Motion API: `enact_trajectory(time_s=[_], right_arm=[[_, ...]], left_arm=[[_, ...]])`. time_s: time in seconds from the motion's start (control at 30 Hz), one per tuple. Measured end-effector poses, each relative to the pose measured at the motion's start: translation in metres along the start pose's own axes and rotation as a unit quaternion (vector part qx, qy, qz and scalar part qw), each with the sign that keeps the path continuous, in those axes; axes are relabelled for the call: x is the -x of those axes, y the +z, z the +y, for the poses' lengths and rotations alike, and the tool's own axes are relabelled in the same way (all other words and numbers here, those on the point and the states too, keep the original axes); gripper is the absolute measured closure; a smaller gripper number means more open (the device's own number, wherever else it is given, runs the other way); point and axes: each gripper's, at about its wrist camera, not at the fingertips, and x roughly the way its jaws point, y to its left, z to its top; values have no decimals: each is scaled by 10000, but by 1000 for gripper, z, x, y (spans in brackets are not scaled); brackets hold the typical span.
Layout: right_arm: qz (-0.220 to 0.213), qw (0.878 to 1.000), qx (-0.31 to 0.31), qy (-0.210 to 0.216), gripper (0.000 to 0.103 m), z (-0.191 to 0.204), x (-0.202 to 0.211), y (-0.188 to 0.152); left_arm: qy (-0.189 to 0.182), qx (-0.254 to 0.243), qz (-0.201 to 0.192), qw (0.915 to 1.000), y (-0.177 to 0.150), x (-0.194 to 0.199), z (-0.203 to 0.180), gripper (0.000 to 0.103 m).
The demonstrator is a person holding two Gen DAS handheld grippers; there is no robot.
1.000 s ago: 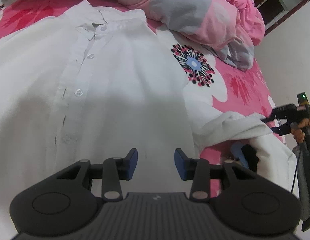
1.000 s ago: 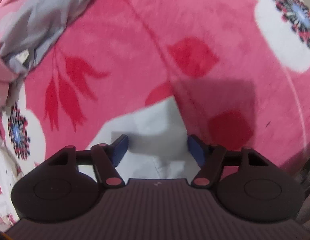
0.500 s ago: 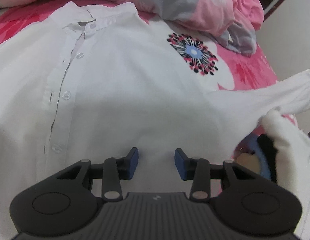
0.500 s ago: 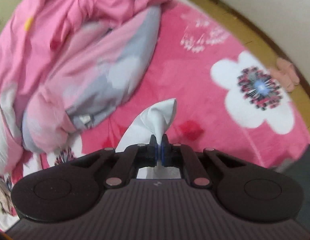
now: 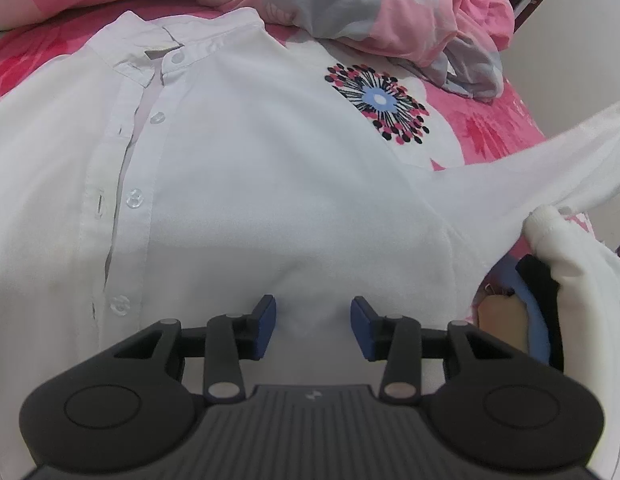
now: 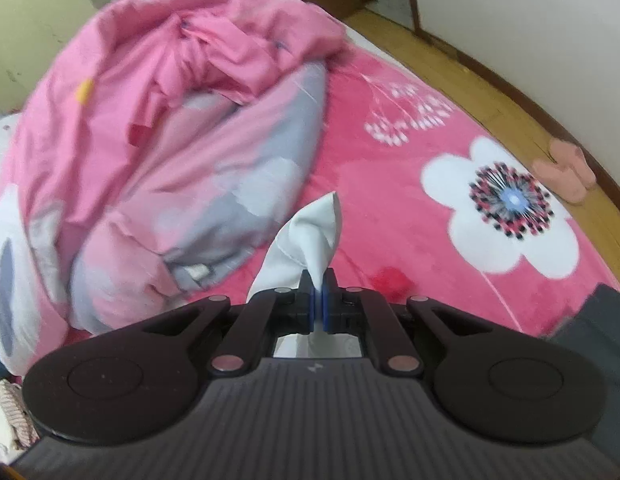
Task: Fold clothes
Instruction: 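Pinch the white shirt's sleeve cuff with the right gripper and lift it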
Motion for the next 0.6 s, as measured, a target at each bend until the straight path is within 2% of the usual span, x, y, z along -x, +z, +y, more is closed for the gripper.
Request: enact_trajectory(time_s=[0.13, 0.33, 0.47, 0.6], right_arm=[[-286, 9987, 287, 323, 101, 42, 34, 5], [-358, 9924, 631, 991, 101, 125, 94, -6], [-213, 9851, 742, 1535, 101, 187, 125, -33], [190, 9755, 674, 2084, 101, 242, 138, -72]], left_arm=[[-61, 22, -76, 10000, 1, 5, 7, 58], [-195, 169, -171, 9995, 0, 29, 33, 57], [-222, 341, -188, 9990, -5, 61, 64, 57], [-156, 498, -226, 9984, -10, 101, 105, 56]])
